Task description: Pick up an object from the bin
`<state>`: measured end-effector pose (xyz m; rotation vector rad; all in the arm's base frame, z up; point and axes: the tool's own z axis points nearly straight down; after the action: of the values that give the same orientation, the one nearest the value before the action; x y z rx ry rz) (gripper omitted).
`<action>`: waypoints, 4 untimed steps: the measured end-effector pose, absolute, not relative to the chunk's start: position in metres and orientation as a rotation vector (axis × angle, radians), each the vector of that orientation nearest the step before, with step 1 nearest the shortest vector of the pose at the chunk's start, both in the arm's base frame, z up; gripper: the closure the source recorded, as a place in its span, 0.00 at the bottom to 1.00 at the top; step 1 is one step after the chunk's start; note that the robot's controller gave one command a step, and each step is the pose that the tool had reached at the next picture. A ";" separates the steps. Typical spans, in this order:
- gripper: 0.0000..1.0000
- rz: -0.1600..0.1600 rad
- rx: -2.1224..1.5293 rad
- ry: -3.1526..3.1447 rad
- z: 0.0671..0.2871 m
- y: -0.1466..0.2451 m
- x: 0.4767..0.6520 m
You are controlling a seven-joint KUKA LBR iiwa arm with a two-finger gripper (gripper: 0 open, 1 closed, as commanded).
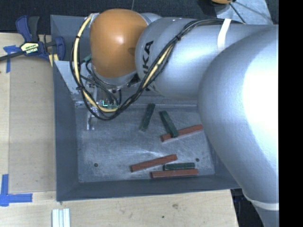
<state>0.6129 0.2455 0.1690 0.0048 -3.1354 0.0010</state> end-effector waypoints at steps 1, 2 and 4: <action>0.00 -0.002 0.001 -3.144 0.174 0.245 0.615; 0.00 -0.002 0.097 -3.144 0.151 0.207 0.624; 1.00 -0.002 0.293 -3.130 0.088 0.205 0.628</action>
Offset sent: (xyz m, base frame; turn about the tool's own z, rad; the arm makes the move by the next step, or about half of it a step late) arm 0.0142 -0.0577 -0.0295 -0.0809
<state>0.6278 0.2054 0.0881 0.2935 -3.1304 -0.0017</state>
